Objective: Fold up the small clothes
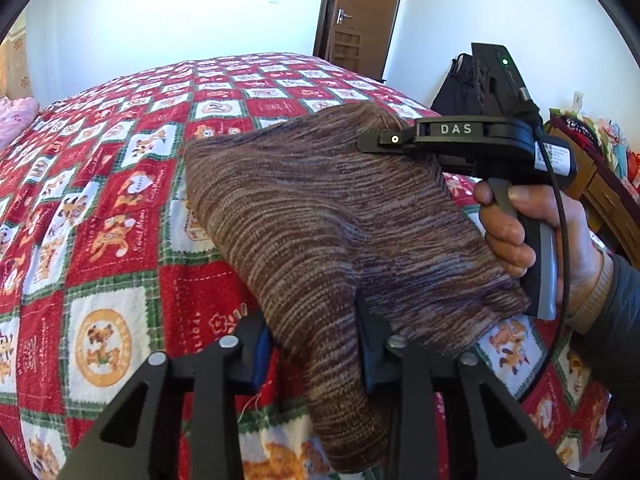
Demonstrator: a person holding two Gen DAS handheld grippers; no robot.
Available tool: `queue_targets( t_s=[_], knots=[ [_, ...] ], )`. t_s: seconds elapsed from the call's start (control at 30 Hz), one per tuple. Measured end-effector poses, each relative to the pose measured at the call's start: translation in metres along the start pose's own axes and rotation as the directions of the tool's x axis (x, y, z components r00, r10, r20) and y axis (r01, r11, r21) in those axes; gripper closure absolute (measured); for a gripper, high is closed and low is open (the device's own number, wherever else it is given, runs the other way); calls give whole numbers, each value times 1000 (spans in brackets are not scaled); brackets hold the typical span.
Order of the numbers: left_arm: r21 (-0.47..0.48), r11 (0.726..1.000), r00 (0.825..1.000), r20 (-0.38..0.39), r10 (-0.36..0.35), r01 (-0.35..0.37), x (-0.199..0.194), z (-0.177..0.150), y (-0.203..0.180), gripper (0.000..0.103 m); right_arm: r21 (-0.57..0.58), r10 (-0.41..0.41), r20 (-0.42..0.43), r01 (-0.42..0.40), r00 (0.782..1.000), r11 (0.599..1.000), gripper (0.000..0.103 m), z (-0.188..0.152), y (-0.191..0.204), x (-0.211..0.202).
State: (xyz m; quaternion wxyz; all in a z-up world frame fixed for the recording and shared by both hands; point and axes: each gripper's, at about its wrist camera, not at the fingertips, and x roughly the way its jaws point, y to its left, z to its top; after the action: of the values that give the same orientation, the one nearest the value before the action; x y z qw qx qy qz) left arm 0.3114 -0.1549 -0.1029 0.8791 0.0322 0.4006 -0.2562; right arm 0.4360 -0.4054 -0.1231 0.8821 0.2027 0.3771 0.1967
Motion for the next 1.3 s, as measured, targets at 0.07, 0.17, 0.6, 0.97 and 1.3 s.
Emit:
queue_targets(
  t_s=[0.07,0.17,0.6,0.97,1.3],
  knots=[
    [14,1000,1000,11,4,-4,-7,-1,-1,70,3,10,-4,-10,1000,1000,82,-2,9,-2],
    [34,999,999,32,17,-18,-21,-4,-3,70,-7,26,-5,-26,1000,1000,82,-5,23,-6],
    [6,996,993,84,88,-88,-83,-30,26,71,-62,113,-44,-116,993,991,83,-21,101,7],
    [-77,985,983,94,159,-152,-125,-58,60,71,-112,182,-93,-192,979,975,83,-39,172,30],
    [-156,968,971,106,214,-196,-154,-82,92,71,-152,242,-135,-262,961,953,83,-51,225,51]
  ],
)
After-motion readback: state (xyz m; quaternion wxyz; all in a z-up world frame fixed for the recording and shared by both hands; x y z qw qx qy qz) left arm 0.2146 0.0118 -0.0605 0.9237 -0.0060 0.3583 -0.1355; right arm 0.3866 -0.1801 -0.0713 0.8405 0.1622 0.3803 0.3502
